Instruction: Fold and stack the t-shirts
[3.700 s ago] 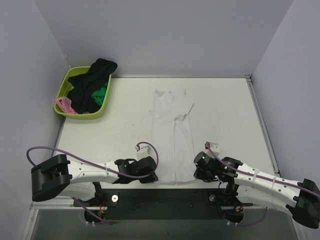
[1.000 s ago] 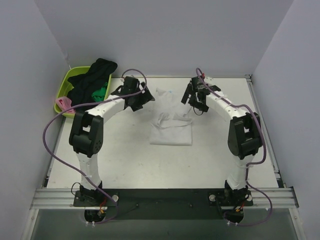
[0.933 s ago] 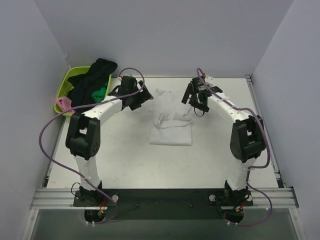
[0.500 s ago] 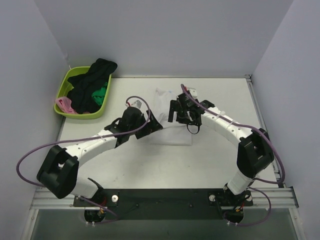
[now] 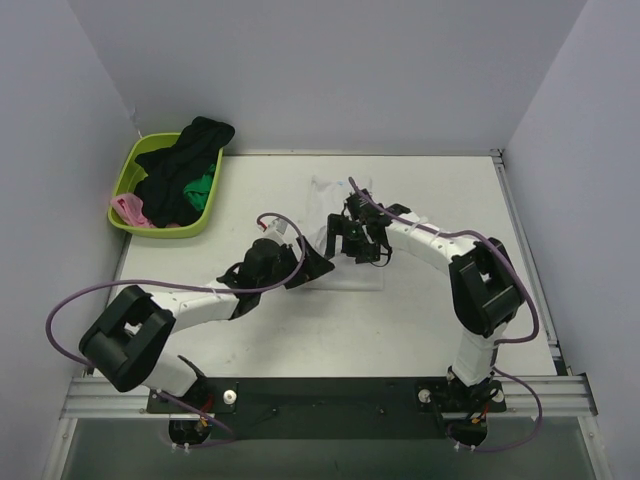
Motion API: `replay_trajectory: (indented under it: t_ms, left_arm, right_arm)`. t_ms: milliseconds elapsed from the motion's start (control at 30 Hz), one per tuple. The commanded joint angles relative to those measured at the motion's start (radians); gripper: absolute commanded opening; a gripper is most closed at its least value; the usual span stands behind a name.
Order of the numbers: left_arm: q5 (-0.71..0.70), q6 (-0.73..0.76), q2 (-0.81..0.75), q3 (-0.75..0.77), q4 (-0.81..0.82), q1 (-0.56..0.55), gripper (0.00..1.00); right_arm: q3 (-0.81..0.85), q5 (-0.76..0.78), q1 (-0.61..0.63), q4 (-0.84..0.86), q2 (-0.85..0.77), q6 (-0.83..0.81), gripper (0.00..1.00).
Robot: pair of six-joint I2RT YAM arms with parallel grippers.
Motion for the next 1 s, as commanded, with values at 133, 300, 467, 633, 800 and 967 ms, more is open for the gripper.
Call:
replay_trajectory:
  t_ms: [133,300,467,633,800,967]
  left_arm:
    - [0.063,0.023,0.089,0.023,0.311,-0.003,0.90]
    - [0.094,-0.005,0.169,-0.002,0.444,-0.005,0.88]
    - [0.100,0.002,0.226,-0.042,0.561,-0.007,0.87]
    - [0.104,0.003,0.263,-0.062,0.633,-0.007,0.86]
    - [0.097,0.029,0.303,-0.079,0.661,-0.007,0.85]
    - [0.097,0.031,0.362,-0.097,0.730,-0.005,0.85]
  right_arm:
    - [0.054,-0.118,0.017,0.065,0.049,0.065,0.86]
    - [0.043,-0.152,0.017,0.103,0.083,0.105,0.86]
    - [0.035,-0.141,0.008,0.129,0.111,0.116,0.86]
    - [0.049,-0.134,-0.005,0.155,0.137,0.130,0.86]
    - [0.067,-0.126,-0.017,0.160,0.143,0.128,0.86]
    - [0.080,-0.129,-0.031,0.159,0.157,0.131,0.86]
